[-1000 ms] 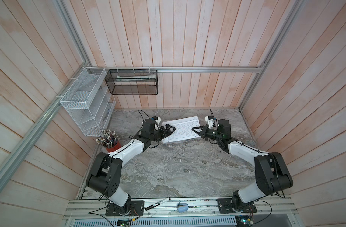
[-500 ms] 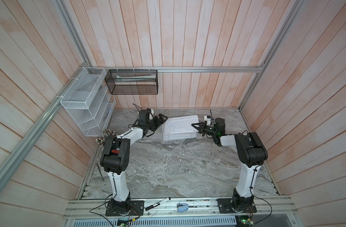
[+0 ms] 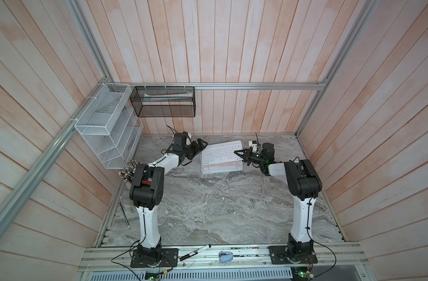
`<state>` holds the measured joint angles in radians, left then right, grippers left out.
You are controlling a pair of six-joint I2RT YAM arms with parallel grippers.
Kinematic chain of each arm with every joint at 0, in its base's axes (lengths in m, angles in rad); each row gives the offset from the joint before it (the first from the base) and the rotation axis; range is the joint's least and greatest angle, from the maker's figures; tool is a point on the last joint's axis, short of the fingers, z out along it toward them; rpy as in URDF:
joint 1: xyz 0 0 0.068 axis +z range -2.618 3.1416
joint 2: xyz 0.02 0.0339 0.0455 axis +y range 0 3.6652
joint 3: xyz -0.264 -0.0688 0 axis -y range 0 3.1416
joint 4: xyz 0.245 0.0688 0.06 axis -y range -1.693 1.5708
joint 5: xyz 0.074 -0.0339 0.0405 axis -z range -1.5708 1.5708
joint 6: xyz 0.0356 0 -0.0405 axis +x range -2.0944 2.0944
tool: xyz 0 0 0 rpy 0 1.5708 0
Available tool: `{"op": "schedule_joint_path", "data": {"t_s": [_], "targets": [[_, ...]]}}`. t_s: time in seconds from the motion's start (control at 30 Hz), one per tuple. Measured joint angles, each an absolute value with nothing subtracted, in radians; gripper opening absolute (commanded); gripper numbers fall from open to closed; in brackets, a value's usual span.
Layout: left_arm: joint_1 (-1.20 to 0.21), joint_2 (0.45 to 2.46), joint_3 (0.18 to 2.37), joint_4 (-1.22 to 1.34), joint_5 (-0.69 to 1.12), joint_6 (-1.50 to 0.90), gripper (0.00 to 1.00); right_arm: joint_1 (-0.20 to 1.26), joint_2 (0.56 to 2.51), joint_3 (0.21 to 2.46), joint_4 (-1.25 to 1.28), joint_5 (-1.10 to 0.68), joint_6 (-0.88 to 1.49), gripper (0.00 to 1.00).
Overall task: Stack the numeric keypads
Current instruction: Place the numeric keypad at the numeric keypad.
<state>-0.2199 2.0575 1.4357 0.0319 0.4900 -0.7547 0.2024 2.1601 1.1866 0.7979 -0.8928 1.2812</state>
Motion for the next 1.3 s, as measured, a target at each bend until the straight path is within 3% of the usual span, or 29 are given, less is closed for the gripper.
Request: {"op": "schedule_joint_path", "data": {"t_s": [0.43, 0.7, 0.97, 1.3], "targets": [[-0.275, 2.078, 1.436, -0.020, 0.439, -0.716, 1.00, 0.202, 2.179, 1.203, 0.715, -0.883, 1.214, 0.00], [-0.275, 2.078, 1.436, -0.037, 0.418, -0.701, 1.00, 0.210, 2.179, 1.245, 0.588, -0.848, 1.116, 0.33], [-0.275, 2.078, 1.427, -0.037, 0.414, -0.699, 1.00, 0.231, 2.165, 1.309, 0.360, -0.762, 0.977, 0.47], [-0.275, 2.078, 1.396, -0.037, 0.414, -0.699, 1.00, 0.240, 2.095, 1.358, 0.071, -0.597, 0.790, 0.52]]}}
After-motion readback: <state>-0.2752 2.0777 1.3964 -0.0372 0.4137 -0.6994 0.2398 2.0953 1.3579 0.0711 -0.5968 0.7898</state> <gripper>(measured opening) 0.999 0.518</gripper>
